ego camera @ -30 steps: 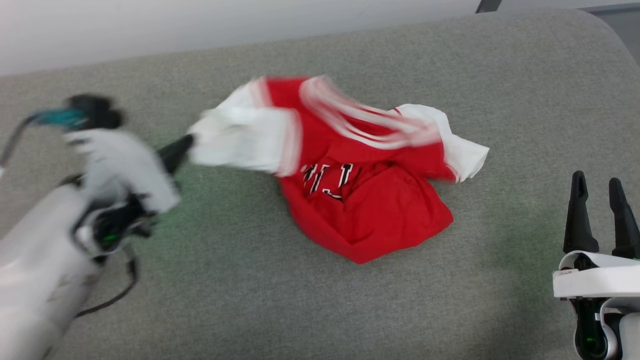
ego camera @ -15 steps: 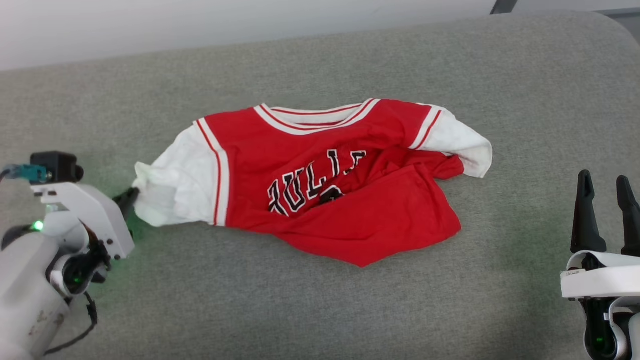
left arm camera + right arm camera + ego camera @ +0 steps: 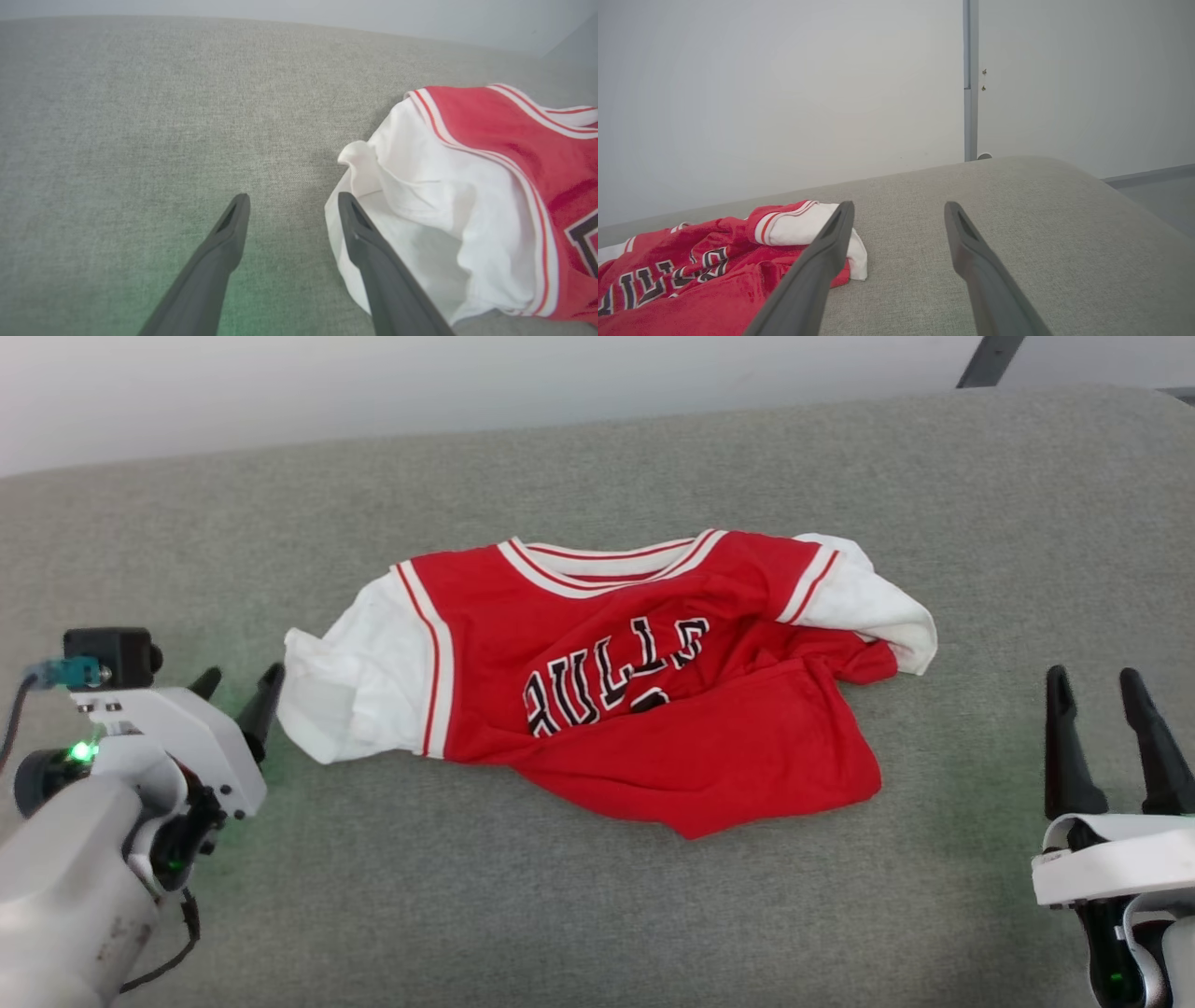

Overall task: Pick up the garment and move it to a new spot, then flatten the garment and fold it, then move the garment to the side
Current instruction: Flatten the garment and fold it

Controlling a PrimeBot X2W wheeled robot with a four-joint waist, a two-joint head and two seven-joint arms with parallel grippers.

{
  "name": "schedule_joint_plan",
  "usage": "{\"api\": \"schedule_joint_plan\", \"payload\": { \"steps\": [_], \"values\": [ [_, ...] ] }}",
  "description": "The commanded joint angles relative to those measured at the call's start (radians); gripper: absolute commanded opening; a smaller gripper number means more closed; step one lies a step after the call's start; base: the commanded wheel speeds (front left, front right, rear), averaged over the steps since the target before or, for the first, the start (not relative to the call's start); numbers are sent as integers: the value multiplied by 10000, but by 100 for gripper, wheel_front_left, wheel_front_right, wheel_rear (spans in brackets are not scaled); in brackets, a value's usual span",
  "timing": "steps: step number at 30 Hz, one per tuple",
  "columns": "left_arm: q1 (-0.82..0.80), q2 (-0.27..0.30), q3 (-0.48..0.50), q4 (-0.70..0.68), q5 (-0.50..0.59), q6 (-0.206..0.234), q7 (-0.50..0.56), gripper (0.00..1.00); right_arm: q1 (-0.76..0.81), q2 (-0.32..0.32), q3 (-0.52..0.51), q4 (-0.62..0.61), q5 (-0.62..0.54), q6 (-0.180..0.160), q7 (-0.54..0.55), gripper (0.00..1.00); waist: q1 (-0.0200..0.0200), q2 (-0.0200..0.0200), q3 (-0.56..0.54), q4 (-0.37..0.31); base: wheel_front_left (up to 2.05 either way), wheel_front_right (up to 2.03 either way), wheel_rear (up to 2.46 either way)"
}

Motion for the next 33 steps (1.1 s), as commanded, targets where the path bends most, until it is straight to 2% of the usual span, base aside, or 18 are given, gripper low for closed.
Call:
{"api": "schedule_joint_plan", "payload": {
  "steps": [1,5,8,12,13,15,18,21,25,29,33],
  "values": [
    [169,-50,58,-108,160,26,-538,100,-72,-279,286,124,-116,-14,-6,100,0,0,-65,164,0,0,0],
    [467,-190,198,-724,654,357,-1815,100,-376,-1101,1012,290,-178,-14,416,100,0,0,-62,496,0,0,0],
    [877,-271,375,-1529,1433,863,-2082,100,-674,-1928,1753,323,-48,-14,1156,100,0,0,-5,808,0,0,0],
    [1892,-684,1817,-3461,3058,1867,-2083,100,-1274,-3355,2938,229,449,-14,2798,100,0,0,189,1296,0,0,0],
    [1892,-684,1817,-3461,3058,1867,-2083,100,-1274,-3355,2938,229,449,-14,2798,100,0,0,189,1296,0,0,0],
    [2562,-977,2494,-4397,3891,2239,-2086,100,-1608,-4091,3612,67,850,-14,3789,100,0,0,303,1517,0,0,0],
    [3472,-1446,3224,-5569,5033,2436,-2096,100,-2196,-5173,4396,-261,1691,-14,5161,100,0,0,499,1818,0,0,0],
    [4280,-1869,3712,-6348,6036,2519,-2089,100,-2851,-6089,5056,-623,2573,-14,6442,100,0,0,735,2056,0,0,0],
    [4926,-2359,4345,-6976,6818,2323,-2092,100,-3656,-7116,5874,-969,3560,-14,7767,100,0,0,1032,2356,0,0,0],
    [5266,-2796,4876,-7173,7276,2059,-2092,100,-4391,-7644,6627,-1090,4329,-14,8597,100,0,0,1265,2516,0,0,0],
    [5439,-3211,5265,-7157,7605,1769,-2093,100,-5008,-7780,7143,-891,4650,-15,8718,100,0,0,1423,2617,0,0,0]
  ]
}}
